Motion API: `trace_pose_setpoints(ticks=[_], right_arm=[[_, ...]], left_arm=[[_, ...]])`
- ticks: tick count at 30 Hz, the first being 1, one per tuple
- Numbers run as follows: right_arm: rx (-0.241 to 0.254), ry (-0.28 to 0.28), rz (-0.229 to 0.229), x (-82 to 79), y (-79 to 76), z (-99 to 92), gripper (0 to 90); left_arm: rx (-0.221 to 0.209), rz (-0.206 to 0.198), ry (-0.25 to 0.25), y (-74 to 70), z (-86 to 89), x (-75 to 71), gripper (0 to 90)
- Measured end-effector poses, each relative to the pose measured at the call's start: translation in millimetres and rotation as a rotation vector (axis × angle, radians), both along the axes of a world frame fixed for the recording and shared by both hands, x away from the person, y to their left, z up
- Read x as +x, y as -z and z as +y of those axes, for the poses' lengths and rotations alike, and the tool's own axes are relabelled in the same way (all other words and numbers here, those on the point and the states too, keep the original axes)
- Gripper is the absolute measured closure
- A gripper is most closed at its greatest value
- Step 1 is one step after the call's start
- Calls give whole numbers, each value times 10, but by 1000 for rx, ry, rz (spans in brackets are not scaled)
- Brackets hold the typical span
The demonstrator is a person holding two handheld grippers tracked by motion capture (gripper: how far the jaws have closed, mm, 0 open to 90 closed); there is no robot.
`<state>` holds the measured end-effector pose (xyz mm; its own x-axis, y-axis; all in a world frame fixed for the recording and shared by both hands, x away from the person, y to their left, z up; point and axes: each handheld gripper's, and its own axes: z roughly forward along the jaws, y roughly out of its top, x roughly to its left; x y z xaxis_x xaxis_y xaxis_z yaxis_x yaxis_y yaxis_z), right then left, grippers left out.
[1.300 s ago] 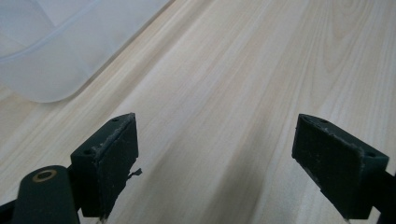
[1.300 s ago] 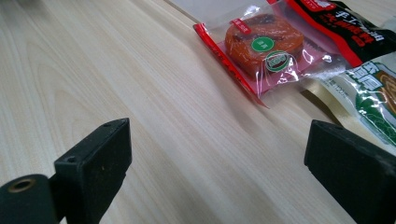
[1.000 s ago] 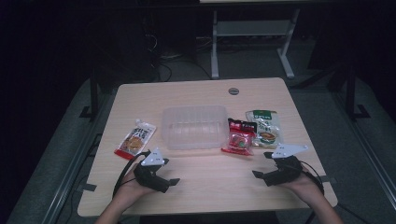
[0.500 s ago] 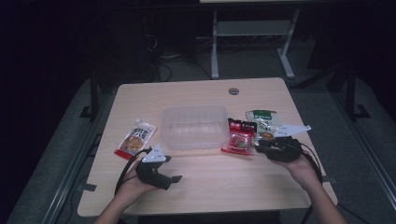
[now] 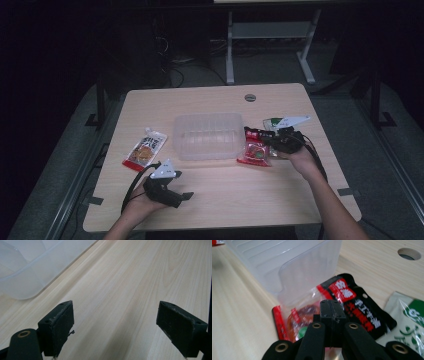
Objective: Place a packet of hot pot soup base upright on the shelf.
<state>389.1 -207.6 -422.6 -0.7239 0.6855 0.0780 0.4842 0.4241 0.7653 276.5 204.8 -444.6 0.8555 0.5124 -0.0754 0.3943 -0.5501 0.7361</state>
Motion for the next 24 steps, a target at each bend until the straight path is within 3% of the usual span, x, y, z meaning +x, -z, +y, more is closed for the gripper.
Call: trace_pose_setpoints(ticks=[3,9,24], right_arm=[[-19,-1,20,135,66,68,900],[-58,-21,43,202,159,135,900],[-101,-88,87,208,235,237,900]], left_arm=[[2,2,-6,5,18,-32,141],[13,9,-10,22,61,-96,141],[7,28,-4,33,59,-107,141]])
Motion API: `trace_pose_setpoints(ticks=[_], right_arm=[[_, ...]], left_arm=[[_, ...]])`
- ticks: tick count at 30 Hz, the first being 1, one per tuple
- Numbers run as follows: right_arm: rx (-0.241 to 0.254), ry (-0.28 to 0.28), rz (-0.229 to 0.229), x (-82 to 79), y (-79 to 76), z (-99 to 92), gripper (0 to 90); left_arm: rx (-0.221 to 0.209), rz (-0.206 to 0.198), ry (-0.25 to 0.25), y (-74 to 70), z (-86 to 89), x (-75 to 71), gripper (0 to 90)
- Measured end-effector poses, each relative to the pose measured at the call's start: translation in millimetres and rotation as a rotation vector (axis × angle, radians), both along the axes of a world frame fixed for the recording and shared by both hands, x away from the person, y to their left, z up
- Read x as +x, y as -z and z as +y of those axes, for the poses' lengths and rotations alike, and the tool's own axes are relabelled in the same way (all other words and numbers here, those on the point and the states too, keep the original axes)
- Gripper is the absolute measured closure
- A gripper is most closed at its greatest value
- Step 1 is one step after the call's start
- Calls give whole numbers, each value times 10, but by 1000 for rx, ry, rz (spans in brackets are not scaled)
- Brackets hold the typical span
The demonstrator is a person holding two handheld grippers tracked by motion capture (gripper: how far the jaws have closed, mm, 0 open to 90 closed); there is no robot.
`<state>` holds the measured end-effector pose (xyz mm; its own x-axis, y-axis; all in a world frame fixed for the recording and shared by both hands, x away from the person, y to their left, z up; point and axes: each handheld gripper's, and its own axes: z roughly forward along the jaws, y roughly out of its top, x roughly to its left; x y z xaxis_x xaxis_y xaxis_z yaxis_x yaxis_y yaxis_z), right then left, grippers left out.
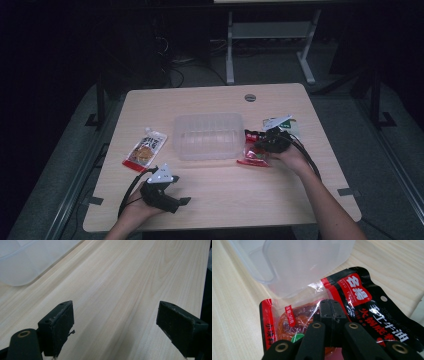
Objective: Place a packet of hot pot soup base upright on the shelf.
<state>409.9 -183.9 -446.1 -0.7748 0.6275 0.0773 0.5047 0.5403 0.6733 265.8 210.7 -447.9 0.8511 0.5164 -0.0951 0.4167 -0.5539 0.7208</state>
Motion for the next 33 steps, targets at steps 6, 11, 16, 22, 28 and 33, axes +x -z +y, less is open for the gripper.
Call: trace_pose_setpoints(ticks=[6,11,16,22,28,33], right_arm=[[-14,-27,22,-33,11,10,900],[-17,-40,41,-98,2,32,900],[-21,-56,35,-168,2,34,900],[-35,-81,48,-306,-14,42,900],[-35,-104,58,-471,-26,70,900],[-38,-130,74,-670,-39,104,900]], left_arm=[[0,5,8,2,-15,2,141],[1,5,16,2,-20,-1,141],[-1,6,20,1,-26,-6,141],[1,7,30,-2,-43,-4,141],[1,10,38,-5,-62,1,141],[-1,9,43,-7,-78,6,141]])
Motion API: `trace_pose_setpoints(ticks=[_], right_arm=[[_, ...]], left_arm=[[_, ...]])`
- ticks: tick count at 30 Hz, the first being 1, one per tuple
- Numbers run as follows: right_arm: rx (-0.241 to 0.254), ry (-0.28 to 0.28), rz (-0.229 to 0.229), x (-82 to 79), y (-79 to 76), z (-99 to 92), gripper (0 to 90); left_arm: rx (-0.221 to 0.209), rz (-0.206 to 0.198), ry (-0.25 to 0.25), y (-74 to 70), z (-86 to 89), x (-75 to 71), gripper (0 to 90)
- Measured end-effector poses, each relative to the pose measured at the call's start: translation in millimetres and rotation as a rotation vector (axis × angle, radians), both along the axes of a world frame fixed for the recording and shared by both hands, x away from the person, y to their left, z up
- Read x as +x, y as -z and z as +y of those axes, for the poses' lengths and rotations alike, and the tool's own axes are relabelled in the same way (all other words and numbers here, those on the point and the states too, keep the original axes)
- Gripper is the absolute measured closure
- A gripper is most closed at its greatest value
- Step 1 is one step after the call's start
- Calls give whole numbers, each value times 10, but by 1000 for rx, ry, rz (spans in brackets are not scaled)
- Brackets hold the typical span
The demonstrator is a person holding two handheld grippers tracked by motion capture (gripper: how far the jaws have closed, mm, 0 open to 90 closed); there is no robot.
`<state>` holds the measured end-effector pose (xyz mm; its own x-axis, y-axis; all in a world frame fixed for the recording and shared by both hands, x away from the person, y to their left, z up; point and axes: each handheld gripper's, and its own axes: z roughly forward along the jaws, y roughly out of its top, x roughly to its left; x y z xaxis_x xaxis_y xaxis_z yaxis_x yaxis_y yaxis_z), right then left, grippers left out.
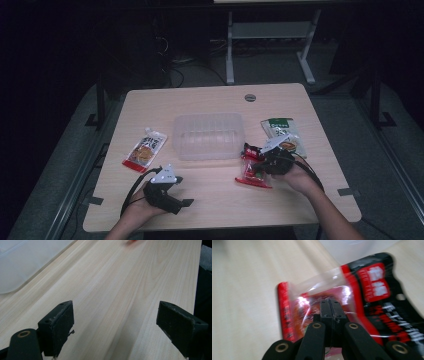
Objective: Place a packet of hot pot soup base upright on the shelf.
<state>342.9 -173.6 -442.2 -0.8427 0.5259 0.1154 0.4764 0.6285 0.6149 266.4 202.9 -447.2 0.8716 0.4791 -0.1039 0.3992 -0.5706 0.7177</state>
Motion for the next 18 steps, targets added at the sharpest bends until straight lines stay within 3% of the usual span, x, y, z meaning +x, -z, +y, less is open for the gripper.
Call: trace_pose_setpoints(ticks=[3,7,8,9,10,14,18], right_arm=[[10,-15,8,-103,-5,18,900],[-9,-38,-19,-207,-28,59,900],[19,-19,-41,-181,-61,27,900],[19,-19,-41,-181,-61,27,900],[21,15,-62,-93,-90,-38,900],[12,44,-60,46,-79,-102,900],[-41,30,-25,119,27,-96,900]], left_arm=[[-2,0,5,4,-11,5,141],[4,-4,15,-6,-29,12,141],[1,-4,18,-6,-37,11,141],[1,-4,18,-6,-37,11,141],[2,-1,20,-4,-41,12,141],[7,0,26,2,-52,28,141],[8,-2,30,-1,-51,22,141]])
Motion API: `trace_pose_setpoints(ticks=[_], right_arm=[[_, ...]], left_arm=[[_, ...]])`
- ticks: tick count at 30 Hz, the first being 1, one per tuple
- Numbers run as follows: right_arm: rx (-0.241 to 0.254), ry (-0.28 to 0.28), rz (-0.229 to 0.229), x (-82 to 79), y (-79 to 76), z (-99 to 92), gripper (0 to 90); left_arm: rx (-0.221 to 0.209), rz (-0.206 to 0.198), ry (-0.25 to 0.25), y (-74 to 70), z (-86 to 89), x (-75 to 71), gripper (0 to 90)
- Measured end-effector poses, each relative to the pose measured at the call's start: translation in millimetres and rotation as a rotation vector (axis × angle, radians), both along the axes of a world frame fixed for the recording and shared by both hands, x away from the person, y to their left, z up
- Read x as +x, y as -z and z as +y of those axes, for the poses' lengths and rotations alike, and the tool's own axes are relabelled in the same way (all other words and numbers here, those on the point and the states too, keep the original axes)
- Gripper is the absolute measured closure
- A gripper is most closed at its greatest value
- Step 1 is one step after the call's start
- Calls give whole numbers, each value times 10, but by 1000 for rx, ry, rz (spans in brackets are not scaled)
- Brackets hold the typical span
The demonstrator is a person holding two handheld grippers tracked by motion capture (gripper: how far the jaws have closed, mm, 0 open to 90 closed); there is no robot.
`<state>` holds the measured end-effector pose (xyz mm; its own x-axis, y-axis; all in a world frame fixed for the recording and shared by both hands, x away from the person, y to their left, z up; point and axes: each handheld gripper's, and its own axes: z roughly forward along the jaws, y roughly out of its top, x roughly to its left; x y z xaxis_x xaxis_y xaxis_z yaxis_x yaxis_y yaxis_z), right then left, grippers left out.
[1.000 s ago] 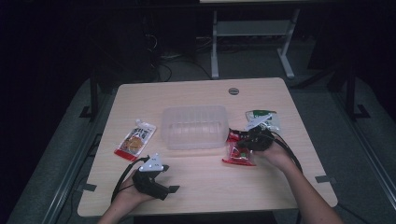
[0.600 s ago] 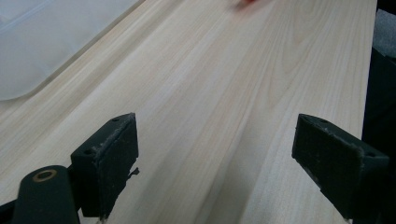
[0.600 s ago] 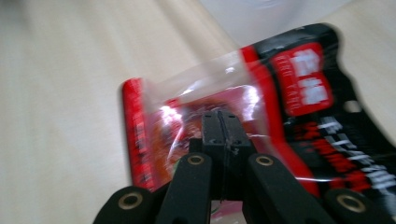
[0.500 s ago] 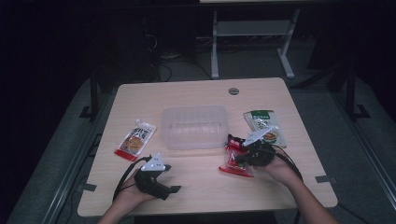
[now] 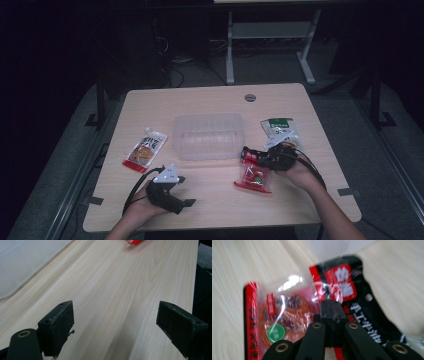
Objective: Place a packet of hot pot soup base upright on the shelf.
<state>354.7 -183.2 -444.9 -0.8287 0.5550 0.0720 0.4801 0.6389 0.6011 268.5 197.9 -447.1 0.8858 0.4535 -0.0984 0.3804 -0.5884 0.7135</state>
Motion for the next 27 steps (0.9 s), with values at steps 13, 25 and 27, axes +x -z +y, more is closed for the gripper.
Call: trace_pose_setpoints(ticks=[13,25,27], right_arm=[[0,-125,54,-235,10,90,900],[43,-259,54,-366,52,470,900],[50,-275,54,-395,57,549,900]], left_arm=[[14,-3,4,-3,1,-2,142],[24,2,8,0,-13,-3,146],[28,3,10,0,-16,-4,146]])
